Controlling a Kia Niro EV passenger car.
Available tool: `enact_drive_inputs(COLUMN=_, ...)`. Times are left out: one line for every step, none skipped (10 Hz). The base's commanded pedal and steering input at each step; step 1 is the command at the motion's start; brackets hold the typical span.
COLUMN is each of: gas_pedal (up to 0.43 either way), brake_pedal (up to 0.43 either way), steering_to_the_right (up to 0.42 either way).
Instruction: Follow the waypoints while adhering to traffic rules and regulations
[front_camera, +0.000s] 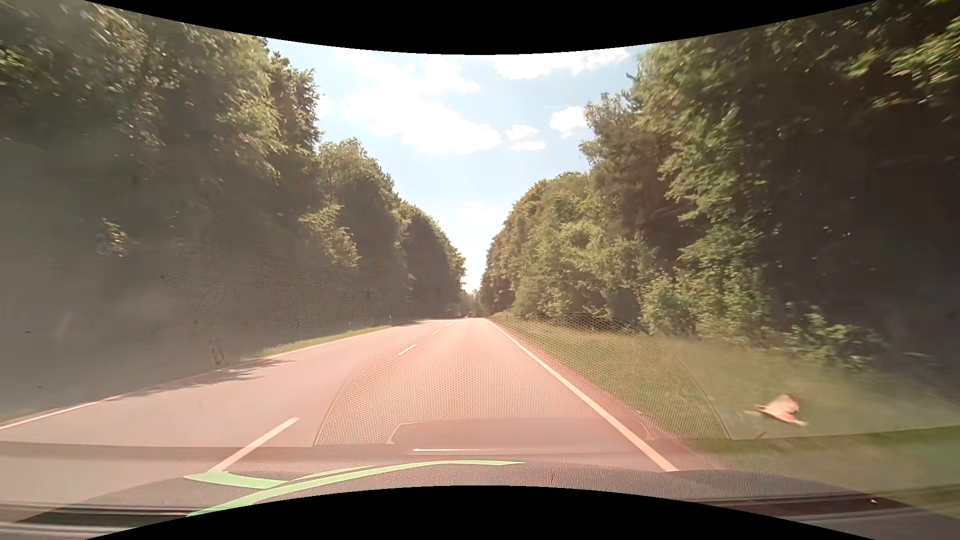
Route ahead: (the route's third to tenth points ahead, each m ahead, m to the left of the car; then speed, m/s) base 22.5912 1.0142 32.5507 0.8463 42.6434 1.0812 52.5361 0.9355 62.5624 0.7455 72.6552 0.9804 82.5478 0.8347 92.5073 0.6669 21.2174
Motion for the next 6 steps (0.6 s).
enact_drive_inputs(gas_pedal=0.059, brake_pedal=0.000, steering_to_the_right=0.000)
enact_drive_inputs(gas_pedal=0.047, brake_pedal=0.000, steering_to_the_right=0.000)
enact_drive_inputs(gas_pedal=0.047, brake_pedal=0.000, steering_to_the_right=0.000)
enact_drive_inputs(gas_pedal=0.047, brake_pedal=0.000, steering_to_the_right=0.000)
enact_drive_inputs(gas_pedal=0.047, brake_pedal=0.000, steering_to_the_right=0.000)
enact_drive_inputs(gas_pedal=0.047, brake_pedal=0.000, steering_to_the_right=0.000)
